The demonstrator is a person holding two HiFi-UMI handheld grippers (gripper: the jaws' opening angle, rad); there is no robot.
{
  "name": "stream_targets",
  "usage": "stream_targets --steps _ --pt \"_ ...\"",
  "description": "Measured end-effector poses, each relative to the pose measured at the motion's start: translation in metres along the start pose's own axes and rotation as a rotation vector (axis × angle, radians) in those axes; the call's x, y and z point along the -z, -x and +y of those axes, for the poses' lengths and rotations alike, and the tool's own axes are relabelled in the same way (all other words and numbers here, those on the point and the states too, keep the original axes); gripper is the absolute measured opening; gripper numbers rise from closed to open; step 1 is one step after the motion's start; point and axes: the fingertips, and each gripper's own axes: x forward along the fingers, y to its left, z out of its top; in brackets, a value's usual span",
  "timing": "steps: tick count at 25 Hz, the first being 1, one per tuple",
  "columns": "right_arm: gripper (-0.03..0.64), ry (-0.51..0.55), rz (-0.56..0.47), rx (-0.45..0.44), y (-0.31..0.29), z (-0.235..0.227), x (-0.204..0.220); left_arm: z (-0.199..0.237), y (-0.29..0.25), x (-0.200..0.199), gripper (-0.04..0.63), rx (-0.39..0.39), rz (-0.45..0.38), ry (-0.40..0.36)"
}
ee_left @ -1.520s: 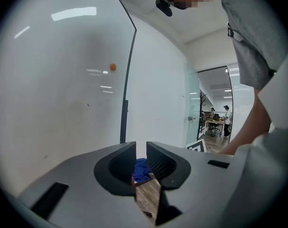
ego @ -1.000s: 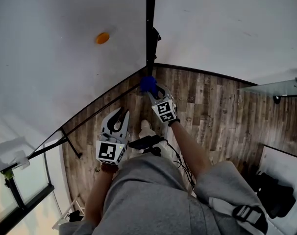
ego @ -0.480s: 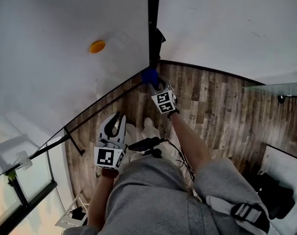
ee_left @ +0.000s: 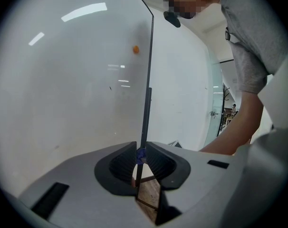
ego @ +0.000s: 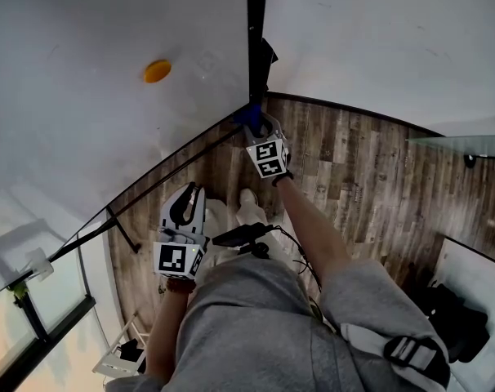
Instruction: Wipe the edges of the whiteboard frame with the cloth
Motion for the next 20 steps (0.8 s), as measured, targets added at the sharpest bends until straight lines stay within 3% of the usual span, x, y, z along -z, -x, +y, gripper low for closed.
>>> stream_targets --steps 20 --pt "0.146 0.007 0.005 -0.013 -0.002 0.017 -0.010 0.003 0.007 0.007 0.064 -0.011 -0.016 0.023"
